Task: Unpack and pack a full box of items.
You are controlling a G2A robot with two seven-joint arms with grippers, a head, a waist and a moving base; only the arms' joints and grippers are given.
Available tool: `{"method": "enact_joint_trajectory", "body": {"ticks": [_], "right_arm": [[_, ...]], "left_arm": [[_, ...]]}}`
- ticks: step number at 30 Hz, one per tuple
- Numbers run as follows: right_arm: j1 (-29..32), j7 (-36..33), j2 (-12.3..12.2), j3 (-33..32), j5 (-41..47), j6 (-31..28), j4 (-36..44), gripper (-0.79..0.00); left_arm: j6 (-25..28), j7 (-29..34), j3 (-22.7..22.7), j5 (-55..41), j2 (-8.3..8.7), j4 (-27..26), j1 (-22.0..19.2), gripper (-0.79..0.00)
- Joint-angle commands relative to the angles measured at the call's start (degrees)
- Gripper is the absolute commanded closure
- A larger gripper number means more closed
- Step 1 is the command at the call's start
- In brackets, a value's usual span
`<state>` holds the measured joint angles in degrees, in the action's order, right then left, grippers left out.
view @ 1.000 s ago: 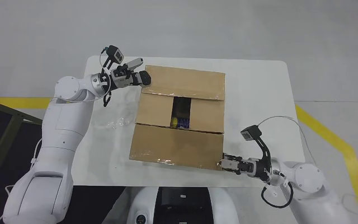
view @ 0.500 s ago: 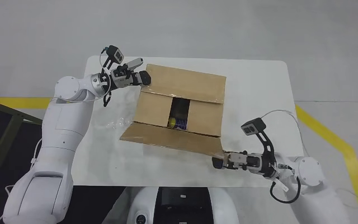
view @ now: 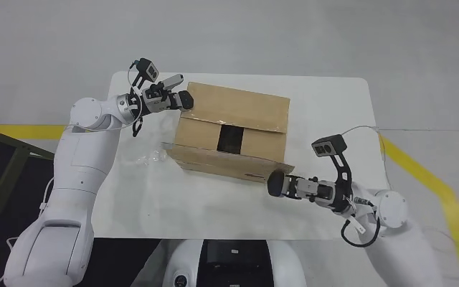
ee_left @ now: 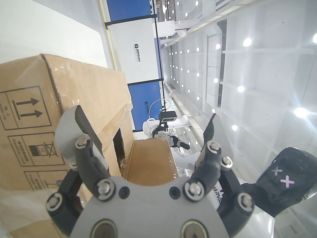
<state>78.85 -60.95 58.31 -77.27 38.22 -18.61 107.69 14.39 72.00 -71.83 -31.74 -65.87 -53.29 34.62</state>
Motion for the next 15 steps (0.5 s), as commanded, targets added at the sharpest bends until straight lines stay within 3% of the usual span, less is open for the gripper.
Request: {"method": "enact_joint_trajectory", "body": {"ticks": [1, 15], "right_arm": [[-1.0, 0.61, 0.19, 0.79, -0.53, -0.84, -0.6, -0.785], [-9.35, 5.94, 1.6, 6.25, -7.48, -2.52, -7.05, -0.785]], "left_arm": [[0.0, 0.0, 0.0, 0.0, 0.0, 0.0, 0.0, -0.785], [0.0, 0.0, 0.0, 0.0, 0.0, 0.0, 0.0, -0.785]]}}
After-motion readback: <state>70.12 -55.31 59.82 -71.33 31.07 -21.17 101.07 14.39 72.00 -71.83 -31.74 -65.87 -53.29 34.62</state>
